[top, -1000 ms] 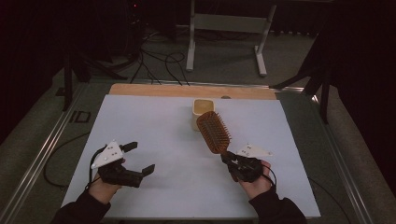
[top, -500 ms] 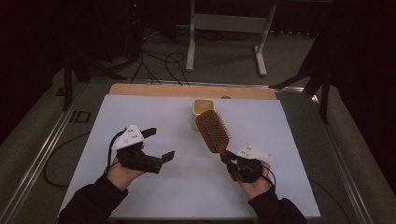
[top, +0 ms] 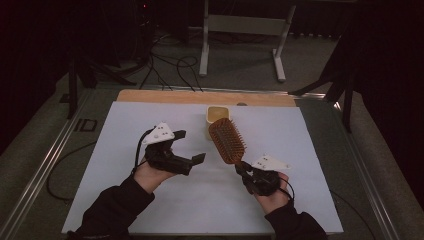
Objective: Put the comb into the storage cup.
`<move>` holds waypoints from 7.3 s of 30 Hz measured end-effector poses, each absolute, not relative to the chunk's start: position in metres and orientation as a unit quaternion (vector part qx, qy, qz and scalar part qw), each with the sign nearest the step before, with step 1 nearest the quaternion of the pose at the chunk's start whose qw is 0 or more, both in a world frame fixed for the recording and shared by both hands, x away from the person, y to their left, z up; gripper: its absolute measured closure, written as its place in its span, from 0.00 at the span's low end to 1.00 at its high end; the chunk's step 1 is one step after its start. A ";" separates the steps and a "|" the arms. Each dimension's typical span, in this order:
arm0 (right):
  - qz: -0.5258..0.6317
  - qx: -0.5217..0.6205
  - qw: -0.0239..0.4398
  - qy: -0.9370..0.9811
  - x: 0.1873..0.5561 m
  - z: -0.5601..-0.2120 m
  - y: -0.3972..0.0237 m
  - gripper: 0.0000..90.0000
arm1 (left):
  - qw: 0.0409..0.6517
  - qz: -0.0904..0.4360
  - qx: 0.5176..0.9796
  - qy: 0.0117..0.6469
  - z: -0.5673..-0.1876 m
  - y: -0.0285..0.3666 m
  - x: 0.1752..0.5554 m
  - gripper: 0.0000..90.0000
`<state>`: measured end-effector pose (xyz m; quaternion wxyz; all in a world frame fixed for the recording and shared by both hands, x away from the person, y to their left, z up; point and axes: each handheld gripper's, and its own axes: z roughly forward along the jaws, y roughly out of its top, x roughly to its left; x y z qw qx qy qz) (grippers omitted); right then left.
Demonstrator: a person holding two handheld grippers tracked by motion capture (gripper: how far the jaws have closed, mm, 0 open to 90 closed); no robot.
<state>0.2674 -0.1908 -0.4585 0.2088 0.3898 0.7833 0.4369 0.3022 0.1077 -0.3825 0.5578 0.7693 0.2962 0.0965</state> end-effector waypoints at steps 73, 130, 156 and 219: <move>0.439 0.381 0.209 0.787 0.267 -0.455 -0.187 0.81 | 0.601 -0.082 0.685 0.404 -0.419 0.037 0.363 0.51; 0.448 0.370 0.171 0.796 0.274 -0.468 -0.206 0.09 | 0.616 0.002 0.695 0.371 -0.358 0.054 0.374 0.58; 0.449 0.355 0.194 0.796 0.261 -0.469 -0.222 0.09 | 0.622 0.066 0.674 0.392 -0.319 0.075 0.407 0.59; 0.454 0.339 0.212 0.796 0.254 -0.466 -0.224 0.09 | 0.577 0.138 0.643 0.485 -0.376 0.060 0.476 0.59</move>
